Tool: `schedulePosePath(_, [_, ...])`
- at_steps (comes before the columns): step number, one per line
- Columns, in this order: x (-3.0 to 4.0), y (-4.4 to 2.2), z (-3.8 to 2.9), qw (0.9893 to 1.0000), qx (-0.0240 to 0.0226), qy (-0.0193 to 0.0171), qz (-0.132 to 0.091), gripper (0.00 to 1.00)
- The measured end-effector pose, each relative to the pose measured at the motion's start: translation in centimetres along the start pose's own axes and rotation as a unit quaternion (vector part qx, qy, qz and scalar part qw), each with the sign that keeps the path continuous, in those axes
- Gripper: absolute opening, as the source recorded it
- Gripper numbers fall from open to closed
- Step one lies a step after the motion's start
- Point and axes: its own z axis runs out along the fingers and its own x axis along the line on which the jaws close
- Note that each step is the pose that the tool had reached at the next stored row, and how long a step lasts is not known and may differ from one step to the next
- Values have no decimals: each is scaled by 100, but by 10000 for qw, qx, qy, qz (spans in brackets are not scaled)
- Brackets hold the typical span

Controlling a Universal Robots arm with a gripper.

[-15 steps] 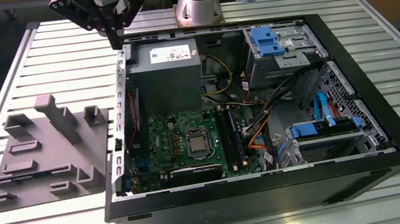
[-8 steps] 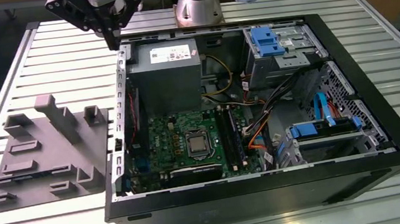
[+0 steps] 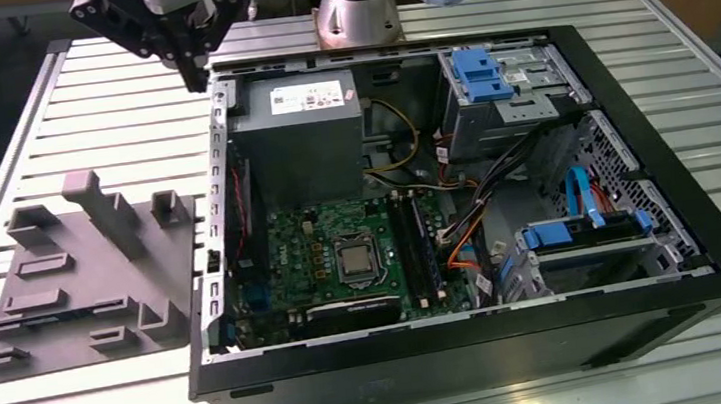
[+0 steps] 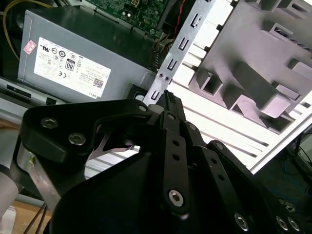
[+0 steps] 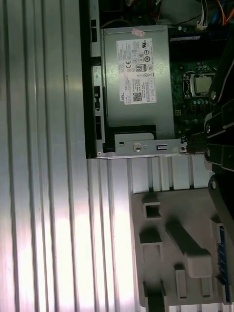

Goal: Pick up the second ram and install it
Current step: 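Reach for the second ram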

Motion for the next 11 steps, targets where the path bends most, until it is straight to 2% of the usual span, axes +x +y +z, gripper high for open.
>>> schedulePosePath(11, [109,-15,-2,10000,0,0,0,11])
